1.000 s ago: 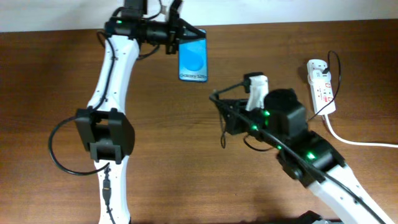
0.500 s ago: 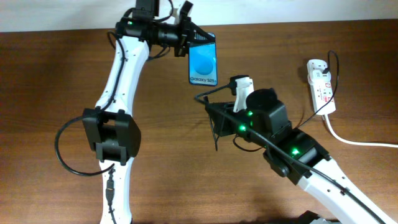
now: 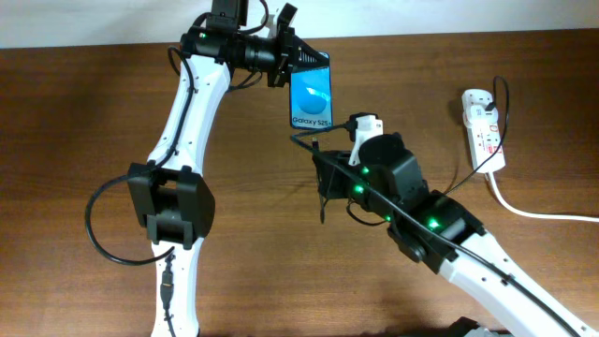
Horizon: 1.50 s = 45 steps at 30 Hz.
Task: Plug charger to phone and switch on socket
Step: 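Align the USB-C plug under the phone's port with the right gripper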
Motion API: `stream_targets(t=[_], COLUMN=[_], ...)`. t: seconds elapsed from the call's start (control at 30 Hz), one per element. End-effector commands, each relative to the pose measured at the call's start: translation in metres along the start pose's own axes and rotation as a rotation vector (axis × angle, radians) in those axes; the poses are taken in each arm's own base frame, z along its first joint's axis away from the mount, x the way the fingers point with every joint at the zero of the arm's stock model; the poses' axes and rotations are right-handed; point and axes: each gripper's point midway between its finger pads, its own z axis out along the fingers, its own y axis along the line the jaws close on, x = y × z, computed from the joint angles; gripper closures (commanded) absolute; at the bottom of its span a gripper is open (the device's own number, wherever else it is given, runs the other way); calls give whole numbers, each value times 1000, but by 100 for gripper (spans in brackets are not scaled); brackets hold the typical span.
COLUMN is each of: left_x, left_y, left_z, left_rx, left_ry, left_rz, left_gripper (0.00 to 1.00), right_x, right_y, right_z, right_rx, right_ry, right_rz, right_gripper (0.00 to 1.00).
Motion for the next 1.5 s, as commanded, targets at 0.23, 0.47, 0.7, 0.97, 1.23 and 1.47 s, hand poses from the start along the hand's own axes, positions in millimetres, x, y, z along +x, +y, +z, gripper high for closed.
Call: stream_targets(t=[0.23,0.47,0.7,0.97,1.23,1.47], left_x=[8,8,8,9,10,13], left_y=[-31,-31,-31,-31,-33,-35], left_z=[-8,-8,-8,-8,-7,-7], left_rx=[28,30,30,31,37,54], left_ry=[-3,-2,-1,0,7,21], left_rz=[71,71,72,71,72,89], left_gripper=[100,100,100,100,100,100], right_x=[-10,-11,-19,-21,-22,-25], right_y=[13,17,14,12,10,9], right_z=[1,0,-2,-1,-1,-1], right_rx=[-27,-47,-88,-80,-68,-62], right_ry=[-19,-14,-2,-9,-18,-33], right_rz=[20,19,44,41,41,41], right_gripper=[96,96,96,96,96,96])
